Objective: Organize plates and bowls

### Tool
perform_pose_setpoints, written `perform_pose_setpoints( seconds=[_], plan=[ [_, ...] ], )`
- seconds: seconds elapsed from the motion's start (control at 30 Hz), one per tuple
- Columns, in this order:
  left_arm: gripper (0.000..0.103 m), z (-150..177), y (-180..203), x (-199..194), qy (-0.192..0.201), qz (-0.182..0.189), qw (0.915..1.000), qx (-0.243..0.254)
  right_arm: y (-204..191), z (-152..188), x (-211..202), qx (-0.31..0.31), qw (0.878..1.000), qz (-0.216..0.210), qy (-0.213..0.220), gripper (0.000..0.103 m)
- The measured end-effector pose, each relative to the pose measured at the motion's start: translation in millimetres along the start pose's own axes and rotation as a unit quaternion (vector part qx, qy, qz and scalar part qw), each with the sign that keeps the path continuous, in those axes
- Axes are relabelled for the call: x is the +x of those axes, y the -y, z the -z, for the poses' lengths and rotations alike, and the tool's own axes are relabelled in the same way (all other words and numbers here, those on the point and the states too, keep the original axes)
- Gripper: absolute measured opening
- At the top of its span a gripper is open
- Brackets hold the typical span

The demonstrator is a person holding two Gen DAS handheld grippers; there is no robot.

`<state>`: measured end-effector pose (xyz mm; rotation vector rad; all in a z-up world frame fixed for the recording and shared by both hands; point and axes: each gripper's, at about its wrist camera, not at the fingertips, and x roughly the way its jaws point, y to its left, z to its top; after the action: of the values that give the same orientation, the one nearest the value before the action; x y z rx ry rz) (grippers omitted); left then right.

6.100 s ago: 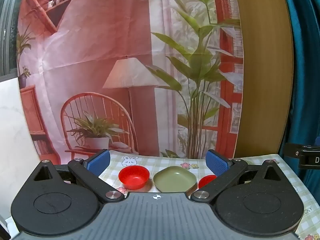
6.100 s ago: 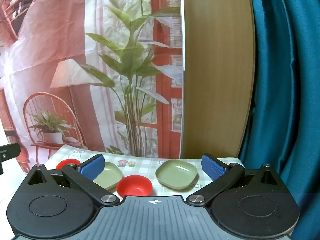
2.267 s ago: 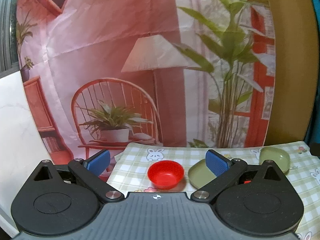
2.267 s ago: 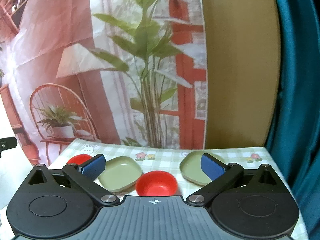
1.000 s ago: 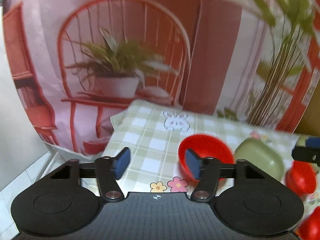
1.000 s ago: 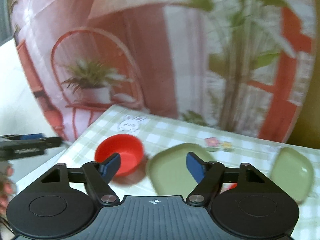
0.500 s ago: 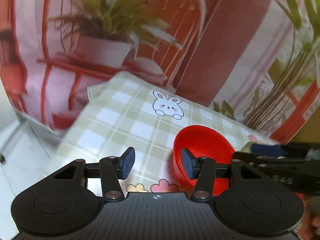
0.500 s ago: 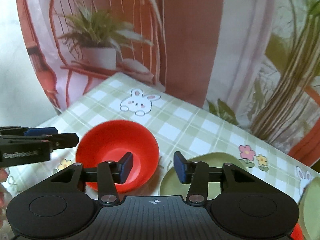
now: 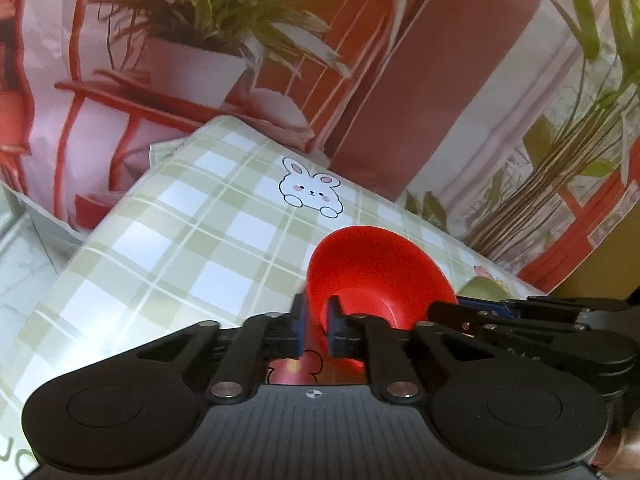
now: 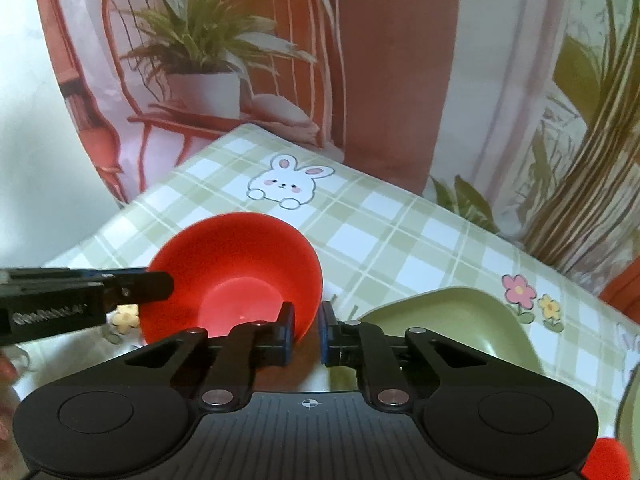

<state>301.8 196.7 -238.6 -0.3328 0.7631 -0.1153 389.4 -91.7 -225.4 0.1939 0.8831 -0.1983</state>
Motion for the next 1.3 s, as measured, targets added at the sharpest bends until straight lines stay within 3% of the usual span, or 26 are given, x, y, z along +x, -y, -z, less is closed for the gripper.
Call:
perform_pose_setpoints(
  seconds=[0.1, 0.33, 0.8, 1.3],
  plan=[
    [0.01, 1.4, 7.8, -8.1, 0.001, -0.017, 0.9997, 0.018, -1.2, 0.9, -11.6, 0.012, 1.0, -0.005, 0.004, 0.01],
    [0.01, 2.7, 23.2, -52.9, 0.013, -0.014, 0.9997, 0.013, 3.5, 6.9, -60.4, 0.048, 0.998, -0.026, 0.026, 0.009],
    [0.01, 24.5, 113.7, -138.4, 0.038, -0.012, 0.9978, 0.053, 45.6, 54.7, -177.0, 0.097, 0.992, -0.045, 0.073, 0.009],
    [0.01, 58.1, 200.2, -136.3, 0.008, 0.026, 0.9956, 0.09, 130.9, 128.2, -231.7, 0.141, 0.985, -0.001, 0.099, 0.009]
  ],
)
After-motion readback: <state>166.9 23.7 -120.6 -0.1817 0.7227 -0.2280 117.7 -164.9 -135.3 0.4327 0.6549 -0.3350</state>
